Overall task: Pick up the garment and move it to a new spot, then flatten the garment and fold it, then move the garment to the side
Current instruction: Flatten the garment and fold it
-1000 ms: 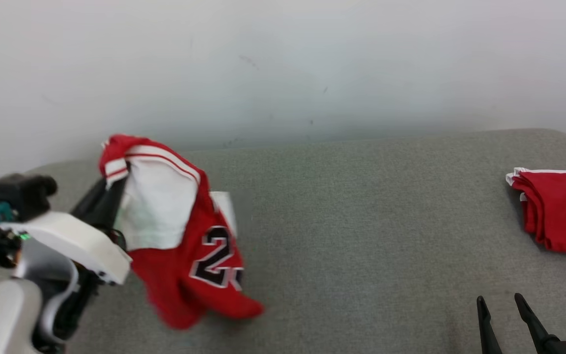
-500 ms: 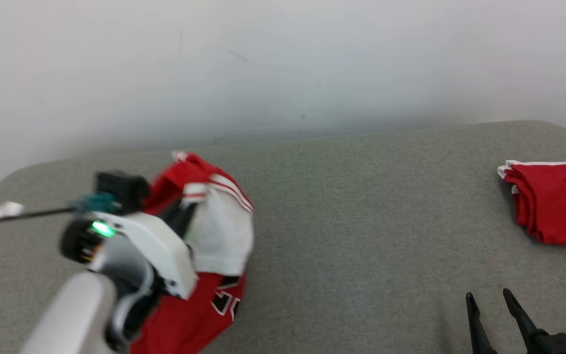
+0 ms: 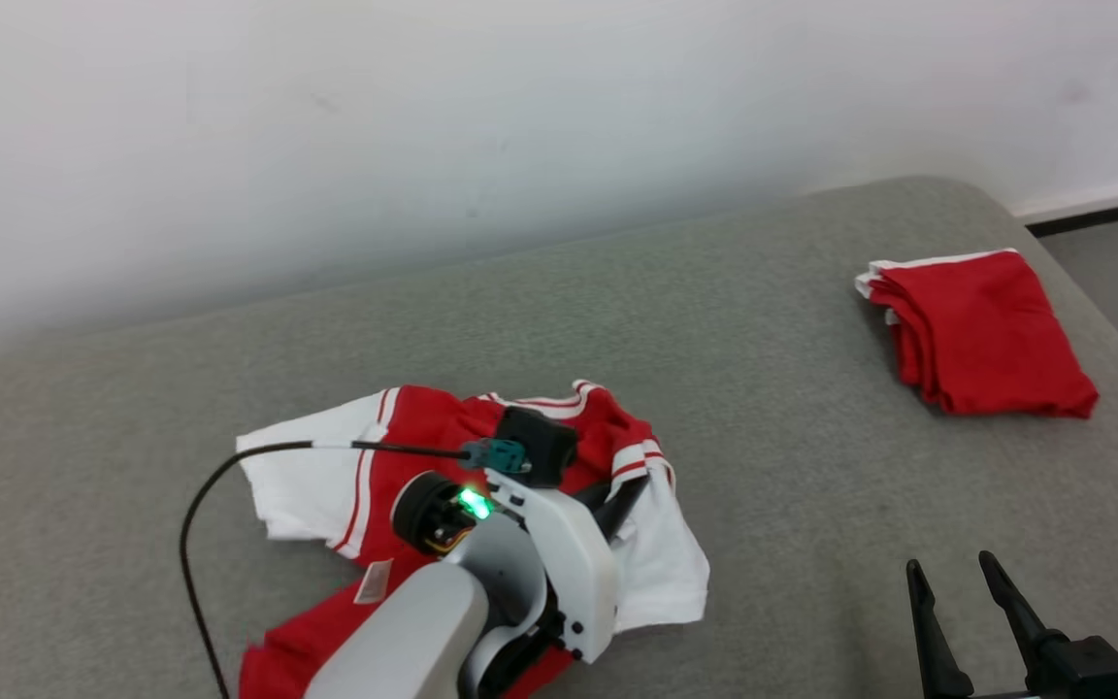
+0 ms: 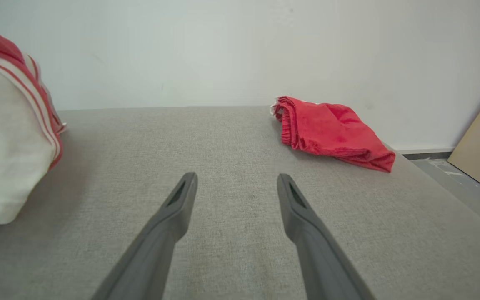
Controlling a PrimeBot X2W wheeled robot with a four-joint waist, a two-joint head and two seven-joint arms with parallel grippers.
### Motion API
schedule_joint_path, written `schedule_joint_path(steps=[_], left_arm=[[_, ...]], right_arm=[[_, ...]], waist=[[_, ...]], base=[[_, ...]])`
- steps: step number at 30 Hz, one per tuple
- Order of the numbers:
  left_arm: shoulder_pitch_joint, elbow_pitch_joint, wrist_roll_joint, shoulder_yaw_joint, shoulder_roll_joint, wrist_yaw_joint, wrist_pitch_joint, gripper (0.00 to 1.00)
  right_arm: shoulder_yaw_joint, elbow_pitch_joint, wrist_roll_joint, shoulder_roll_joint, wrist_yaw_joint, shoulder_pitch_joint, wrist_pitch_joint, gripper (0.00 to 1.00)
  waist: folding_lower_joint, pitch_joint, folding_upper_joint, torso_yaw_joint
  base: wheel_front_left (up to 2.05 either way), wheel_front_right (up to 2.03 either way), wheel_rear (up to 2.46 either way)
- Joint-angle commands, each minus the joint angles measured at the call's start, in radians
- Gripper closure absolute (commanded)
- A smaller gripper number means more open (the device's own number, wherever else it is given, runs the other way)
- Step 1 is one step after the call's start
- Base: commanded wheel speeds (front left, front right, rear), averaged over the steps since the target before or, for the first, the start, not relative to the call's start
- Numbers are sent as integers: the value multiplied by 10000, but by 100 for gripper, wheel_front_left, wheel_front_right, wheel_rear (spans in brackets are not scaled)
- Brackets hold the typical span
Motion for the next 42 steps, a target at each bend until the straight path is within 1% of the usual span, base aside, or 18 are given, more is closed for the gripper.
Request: schedule_joint_path(steps=[1, 3, 4, 5, 6, 9, 12, 15, 17, 20, 22, 27, 35, 38, 42], left_arm=[[-178, 129, 129, -40, -55, -35, -106, 100], [-358, 475, 183, -243, -169, -20, -268, 99], [-416, 609, 143, -321, -233, 24, -428, 67], [-452, 742, 112, -438, -283, 26, -540, 30], [-465, 868, 41, -586, -328, 9, -604, 0], [-481, 1029, -188, -987, -353, 22, -782, 0], [-304, 619, -882, -1561, -375, 56, -922, 0], [-313, 129, -1434, -2032, -357, 345, -1104, 0], [-340, -141, -1596, -2267, -362, 557, -1270, 0], [-294, -348, -1769, -2305, -365, 881, -1513, 0], [-159, -445, -1829, -2149, -328, 1082, -1712, 0], [275, -776, -1785, -1666, 300, 1623, -2139, 0], [1698, -1501, -1795, -792, 1777, 2576, -2847, 0], [2372, -1685, -1964, -488, 2094, 2863, -3213, 0], [3152, -1791, -2081, -231, 2368, 3094, -3675, 0]], right_arm=[[1, 4, 77, -23, -26, -122, 6, 0], [12, 22, 127, -23, -26, -132, 7, 0], [13, 25, 160, -23, -26, -129, 6, 0], [8, 29, 189, -23, -26, -118, 6, 0], [5, 24, 211, -23, -26, -112, 6, 0], [-55, 14, 238, -23, -26, -102, 7, 0], [-142, -32, 239, -24, -26, -55, 7, 0], [-274, -61, 167, -18, -26, -31, 6, 0], [-350, -83, 113, -21, -26, -14, 7, 0], [-440, -133, 78, -26, -26, 73, 6, 0], [-506, -131, 32, -26, -26, 168, 6, 0], [-733, -193, -34, -29, -26, 402, 6, 0], [-1019, -314, -166, -27, -26, 773, 6, 0], [-1145, -368, -259, -27, -26, 929, 8, 0], [-1314, -443, -354, -27, -26, 1089, 6, 0]], waist=[[-1, 146, -1, -341], [-1, 208, -1, -550], [-1, 239, -1, -644], [-1, 269, -1, -723], [-1, 301, -1, -791], [-1, 372, -1, -907], [-1, 383, -1, -895], [-1, 336, -1, -738], [-1, 257, -1, -597], [-1, 108, -1, -343], [-1, -46, -1, -167], [-1, -374, -1, 306], [-1, -793, -1, 903], [-1, -914, -1, 1120], [-1, -1025, -1, 1412]], base=[[0, 0, 0], [0, 0, 0], [0, 0, 0], [0, 0, 0], [0, 0, 0], [0, 0, 0], [0, 0, 0], [0, 0, 0], [0, 0, 0], [0, 0, 0], [0, 0, 0], [0, 0, 0], [0, 0, 0], [0, 0, 0], [0, 0, 0]])
